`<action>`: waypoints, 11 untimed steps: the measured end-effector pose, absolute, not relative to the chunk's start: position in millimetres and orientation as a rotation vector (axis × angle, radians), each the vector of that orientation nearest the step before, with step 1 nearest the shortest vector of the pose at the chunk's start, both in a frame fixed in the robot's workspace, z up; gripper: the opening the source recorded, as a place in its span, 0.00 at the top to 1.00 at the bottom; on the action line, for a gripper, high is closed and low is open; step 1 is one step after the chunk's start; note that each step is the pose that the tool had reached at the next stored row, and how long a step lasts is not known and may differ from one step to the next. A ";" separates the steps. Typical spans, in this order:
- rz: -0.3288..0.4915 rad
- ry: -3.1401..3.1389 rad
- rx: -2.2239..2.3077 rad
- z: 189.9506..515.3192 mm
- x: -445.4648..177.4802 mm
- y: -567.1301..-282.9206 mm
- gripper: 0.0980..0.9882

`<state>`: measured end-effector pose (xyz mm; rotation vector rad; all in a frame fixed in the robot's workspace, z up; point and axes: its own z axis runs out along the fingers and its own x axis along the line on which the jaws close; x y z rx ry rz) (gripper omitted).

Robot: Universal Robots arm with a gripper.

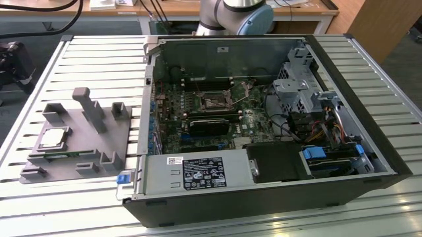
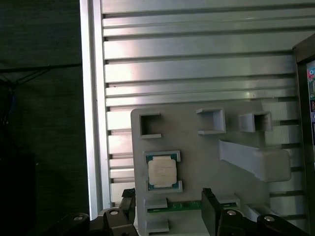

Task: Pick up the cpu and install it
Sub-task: 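Pick up the cpu and move it towards the insertion slot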

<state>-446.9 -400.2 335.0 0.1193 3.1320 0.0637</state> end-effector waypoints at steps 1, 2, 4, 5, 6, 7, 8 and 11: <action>0.064 3.132 0.119 334.6 -446.9 -400.2 0.38; 0.064 3.132 0.119 334.1 -446.9 -400.2 0.38; 0.064 3.132 0.119 333.2 -446.9 -400.1 0.38; 0.064 3.132 0.119 332.6 -446.9 -400.2 0.38; 0.064 3.132 0.119 332.1 -446.9 -400.2 0.38; 0.064 3.132 0.119 331.6 -446.9 -400.2 0.38; 0.064 3.132 0.119 331.1 -446.9 -400.2 0.38; 0.064 3.132 0.119 329.2 -446.9 -400.2 0.38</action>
